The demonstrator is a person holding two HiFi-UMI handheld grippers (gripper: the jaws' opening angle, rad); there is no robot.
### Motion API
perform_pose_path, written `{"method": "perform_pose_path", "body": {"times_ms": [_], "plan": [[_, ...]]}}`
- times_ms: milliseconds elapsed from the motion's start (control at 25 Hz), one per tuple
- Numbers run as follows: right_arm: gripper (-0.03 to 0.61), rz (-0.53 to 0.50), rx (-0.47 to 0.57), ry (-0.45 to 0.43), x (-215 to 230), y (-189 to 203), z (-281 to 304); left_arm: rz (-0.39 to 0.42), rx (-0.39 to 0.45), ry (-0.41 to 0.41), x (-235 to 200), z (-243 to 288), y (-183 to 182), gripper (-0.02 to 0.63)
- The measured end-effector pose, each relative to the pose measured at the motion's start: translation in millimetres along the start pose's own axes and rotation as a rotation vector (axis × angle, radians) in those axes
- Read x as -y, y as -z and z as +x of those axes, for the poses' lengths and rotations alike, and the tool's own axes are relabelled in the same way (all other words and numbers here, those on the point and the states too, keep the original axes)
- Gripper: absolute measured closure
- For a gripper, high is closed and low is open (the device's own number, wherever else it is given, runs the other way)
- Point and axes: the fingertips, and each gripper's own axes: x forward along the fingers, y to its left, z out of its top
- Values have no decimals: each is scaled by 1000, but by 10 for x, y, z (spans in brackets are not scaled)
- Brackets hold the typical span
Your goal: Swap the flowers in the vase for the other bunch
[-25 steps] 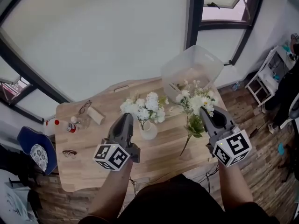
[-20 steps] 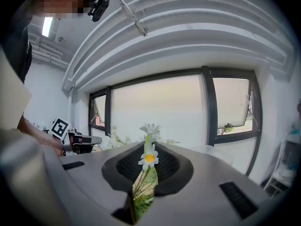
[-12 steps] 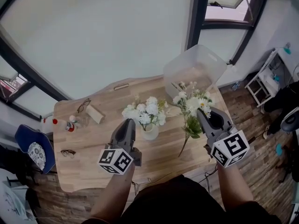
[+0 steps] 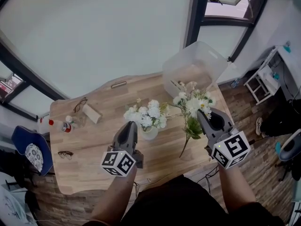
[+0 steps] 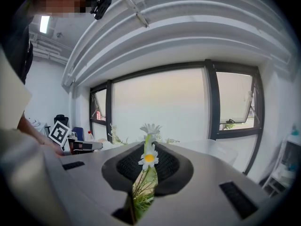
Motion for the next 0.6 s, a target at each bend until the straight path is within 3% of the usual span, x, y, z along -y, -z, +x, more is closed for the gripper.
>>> {"method": "perform_pose_path", "body": {"times_ms": [600], "plan": [[520, 4, -40, -7, -153, 52, -171, -44, 3, 3, -66, 7, 266, 588]]}}
